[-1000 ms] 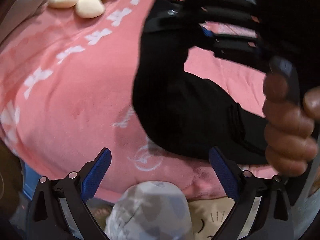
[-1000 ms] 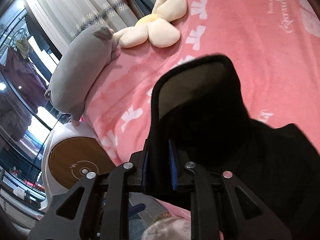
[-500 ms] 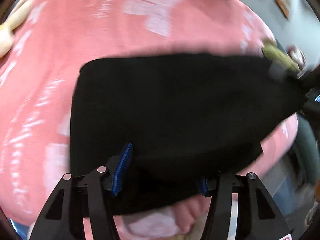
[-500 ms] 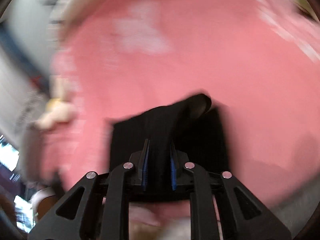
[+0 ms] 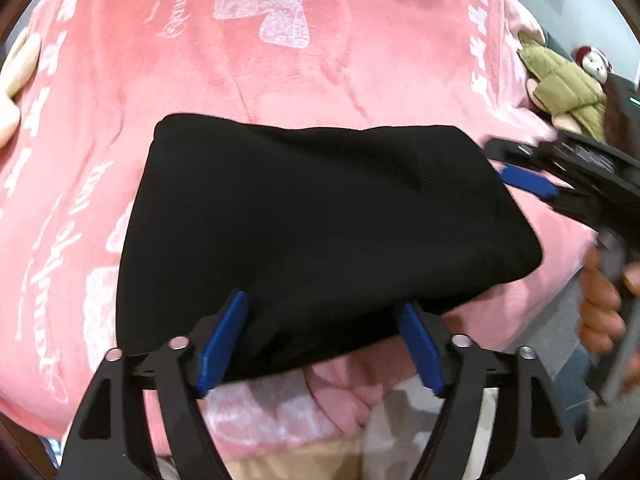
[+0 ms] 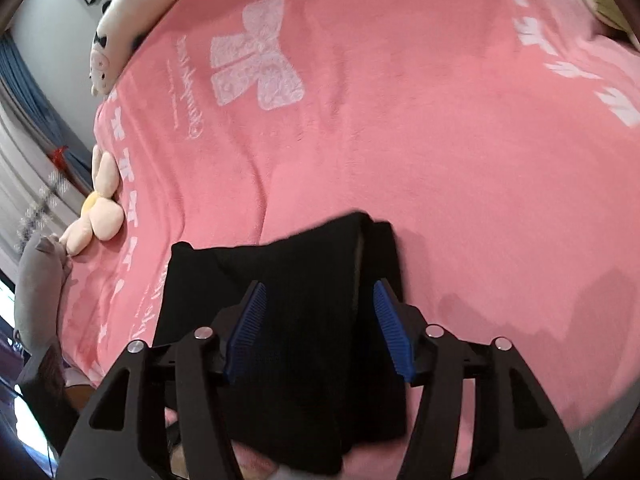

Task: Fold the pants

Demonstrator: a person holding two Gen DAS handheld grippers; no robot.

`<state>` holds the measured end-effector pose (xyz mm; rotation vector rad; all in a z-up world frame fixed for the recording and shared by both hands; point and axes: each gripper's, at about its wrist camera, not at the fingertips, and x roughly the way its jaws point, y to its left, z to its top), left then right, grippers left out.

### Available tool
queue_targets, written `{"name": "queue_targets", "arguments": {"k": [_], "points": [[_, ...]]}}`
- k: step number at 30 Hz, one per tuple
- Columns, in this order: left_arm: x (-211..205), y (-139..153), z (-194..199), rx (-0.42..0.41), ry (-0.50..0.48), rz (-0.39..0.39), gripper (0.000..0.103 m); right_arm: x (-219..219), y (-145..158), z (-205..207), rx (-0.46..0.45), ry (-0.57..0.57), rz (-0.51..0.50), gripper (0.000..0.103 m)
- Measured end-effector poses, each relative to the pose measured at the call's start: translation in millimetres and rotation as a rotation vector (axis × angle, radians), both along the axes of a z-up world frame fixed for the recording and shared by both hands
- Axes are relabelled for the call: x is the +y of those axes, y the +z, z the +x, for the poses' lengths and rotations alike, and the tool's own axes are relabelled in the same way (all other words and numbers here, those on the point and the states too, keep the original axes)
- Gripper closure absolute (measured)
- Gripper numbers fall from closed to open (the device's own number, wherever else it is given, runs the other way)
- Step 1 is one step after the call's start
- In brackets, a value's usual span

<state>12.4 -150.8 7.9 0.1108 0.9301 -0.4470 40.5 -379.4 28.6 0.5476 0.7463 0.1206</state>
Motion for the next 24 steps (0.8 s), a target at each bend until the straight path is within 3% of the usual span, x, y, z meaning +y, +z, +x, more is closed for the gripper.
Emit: {"name": "queue_targets", "arguments": {"k": [1,2,3,4,8,10,12,15,19,24], "points": [[1.5,1.1,-0.1,0.008,0.006,-0.005,0.024,3.0,-2.1,13.2,0.014,0.010,-0.024,0.050],[3.1,3.4,-1.0,0.016,0.015,-0.018,0.024,5.4,-3.5,20.6,0.023,0.028,-0.043,0.064],[3.8,5.6,-2.1,0.019,0.018,-0.023,0.024,8.9,-5.8,29.9,0.050,0.056,-0.081,0.099],[3.6,7.9,-3.4,0.018,0.020,-0.019,0.024,13.6,-2.5,34.4,0.051,0.064,-0.097,0.100],[14.6,22.4,-8.0,0.004,0.020,-0.037,0.024,21.8,36.3,22.8,-0.083,0.040,-0.216,0.100],[20.8,30.4,-11.1,0.000,0.011,-0.086,0.020,12.2,21.4,34.1,-0.041,0.012,-0.227,0.087],[23.9,36.6,-6.6,0.013,0.015,-0.149,0.017,4.8,-11.6,47.9,0.087,-0.001,-0.283,0.076],[33.1,37.3,6.6,0.043,0.036,-0.182,0.017,-8.2,-7.2,12.3,0.038,-0.036,-0.151,0.067],[73.8,34.8,33.1,0.057,0.164,-0.214,0.016,-9.2,-11.2,-29.7,0.041,-0.038,-0.080,0.037],[119.7,-4.1,69.7,0.160,0.322,-0.261,0.014,-0.5,-43.6,-46.6,0.106,-0.017,0.053,0.032]]}}
